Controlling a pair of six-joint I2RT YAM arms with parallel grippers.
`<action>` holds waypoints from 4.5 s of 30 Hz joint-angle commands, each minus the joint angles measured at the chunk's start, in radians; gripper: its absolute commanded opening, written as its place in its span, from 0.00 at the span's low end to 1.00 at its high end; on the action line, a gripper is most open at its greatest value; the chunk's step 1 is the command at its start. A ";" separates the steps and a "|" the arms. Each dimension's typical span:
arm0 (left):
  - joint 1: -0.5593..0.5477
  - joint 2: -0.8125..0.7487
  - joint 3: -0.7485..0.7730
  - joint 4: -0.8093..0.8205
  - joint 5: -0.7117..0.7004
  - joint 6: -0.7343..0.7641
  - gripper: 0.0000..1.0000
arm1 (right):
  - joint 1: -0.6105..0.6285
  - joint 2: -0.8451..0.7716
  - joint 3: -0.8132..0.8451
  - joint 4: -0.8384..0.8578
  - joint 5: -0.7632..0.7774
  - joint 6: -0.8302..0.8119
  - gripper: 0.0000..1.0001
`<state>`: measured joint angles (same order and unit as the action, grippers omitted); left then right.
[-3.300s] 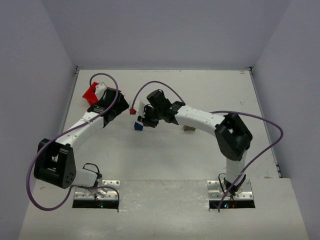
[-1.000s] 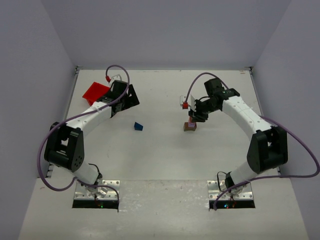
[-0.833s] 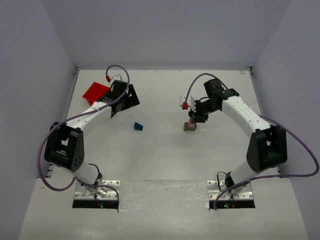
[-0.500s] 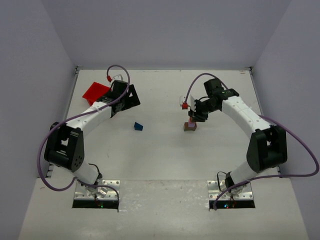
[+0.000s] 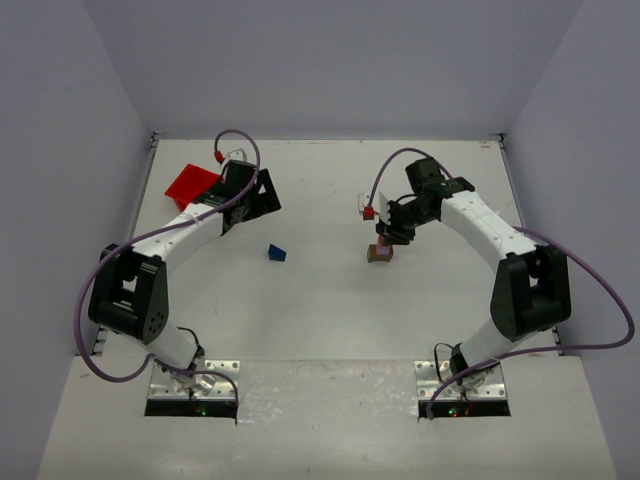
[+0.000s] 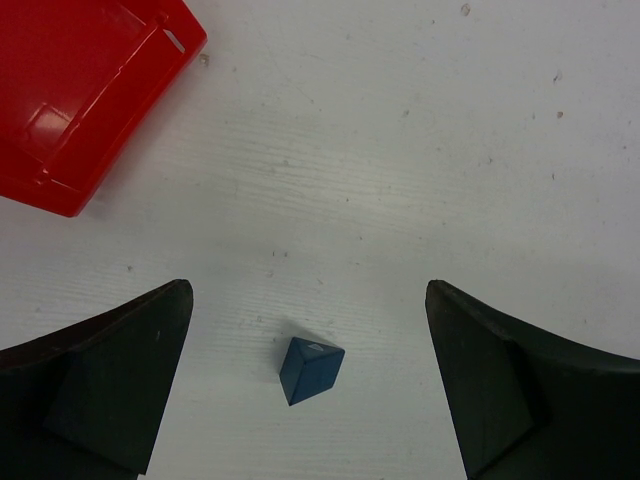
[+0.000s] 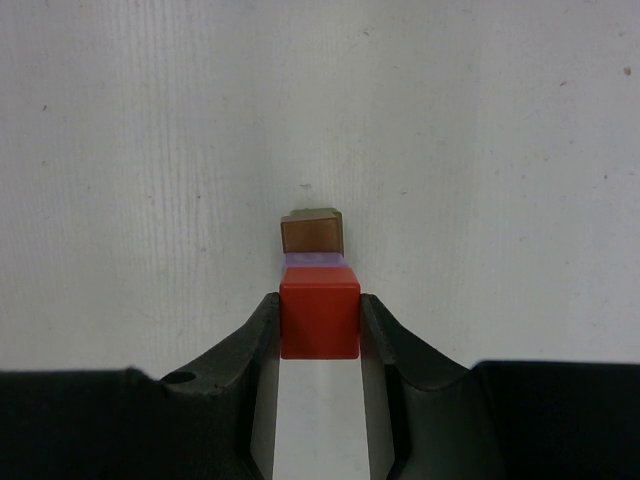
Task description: Build the wood block tower
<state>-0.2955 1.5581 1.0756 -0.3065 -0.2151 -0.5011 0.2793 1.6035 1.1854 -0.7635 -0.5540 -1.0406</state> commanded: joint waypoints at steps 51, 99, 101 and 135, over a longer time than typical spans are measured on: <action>-0.010 -0.001 0.027 0.034 -0.003 0.015 1.00 | 0.014 -0.014 0.024 0.035 0.024 0.057 0.43; -0.010 0.007 0.022 0.033 -0.010 0.012 1.00 | 0.037 -0.074 -0.030 0.093 0.090 0.225 0.21; -0.010 0.010 0.024 0.033 -0.006 0.012 1.00 | 0.038 -0.072 -0.036 0.094 0.092 0.224 0.21; -0.010 0.023 0.031 0.033 0.000 0.015 1.00 | 0.051 -0.058 -0.050 0.094 0.118 0.204 0.25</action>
<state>-0.2958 1.5784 1.0756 -0.3065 -0.2169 -0.4973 0.3241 1.5477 1.1387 -0.6888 -0.4422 -0.8268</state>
